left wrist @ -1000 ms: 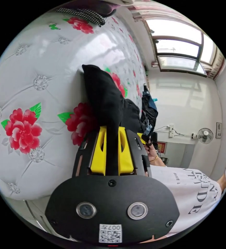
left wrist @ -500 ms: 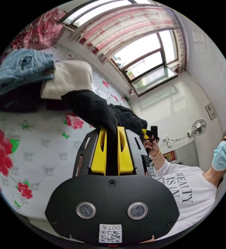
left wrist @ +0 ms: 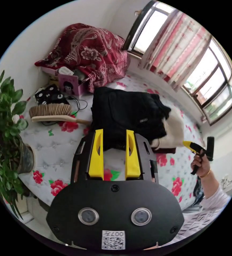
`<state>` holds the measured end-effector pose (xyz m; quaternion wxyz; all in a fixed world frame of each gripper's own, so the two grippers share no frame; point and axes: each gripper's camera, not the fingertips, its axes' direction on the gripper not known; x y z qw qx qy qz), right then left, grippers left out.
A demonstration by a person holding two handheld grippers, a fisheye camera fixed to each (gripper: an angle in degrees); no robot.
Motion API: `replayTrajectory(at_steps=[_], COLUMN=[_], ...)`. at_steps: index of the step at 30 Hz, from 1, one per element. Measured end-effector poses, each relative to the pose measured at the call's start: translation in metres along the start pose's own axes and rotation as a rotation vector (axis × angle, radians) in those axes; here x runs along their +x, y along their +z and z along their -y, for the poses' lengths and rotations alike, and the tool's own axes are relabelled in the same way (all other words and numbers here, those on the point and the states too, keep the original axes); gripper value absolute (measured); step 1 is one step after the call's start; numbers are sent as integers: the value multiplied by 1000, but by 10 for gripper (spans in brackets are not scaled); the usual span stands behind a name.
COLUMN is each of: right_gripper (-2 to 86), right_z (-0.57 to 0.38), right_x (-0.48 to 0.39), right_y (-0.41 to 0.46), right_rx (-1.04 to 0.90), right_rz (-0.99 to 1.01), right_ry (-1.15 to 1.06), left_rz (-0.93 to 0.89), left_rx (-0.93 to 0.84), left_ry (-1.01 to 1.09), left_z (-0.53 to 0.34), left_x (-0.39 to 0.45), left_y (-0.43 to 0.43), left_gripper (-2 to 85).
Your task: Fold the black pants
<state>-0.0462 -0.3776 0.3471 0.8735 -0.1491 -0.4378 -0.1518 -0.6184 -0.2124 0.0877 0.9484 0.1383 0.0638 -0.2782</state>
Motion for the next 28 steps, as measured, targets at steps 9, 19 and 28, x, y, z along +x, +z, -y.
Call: replayTrajectory(at_steps=[9,19,28], right_gripper=[22,39,56], right_z=[-315,-423,-458], right_x=[60,43,30], right_y=[-11,-53,-60], right_rx=[-553,-459,-222], right_rz=[-632,-791,-574], right_ry=[173,446,340], left_rz=[109,85,-11], left_rx=[-411,-503,-527], left_ry=[398,771,604], left_z=[-215,-264,-291], left_x=[153,334,408], left_y=[151,218,241], left_gripper=[30,-10,-10])
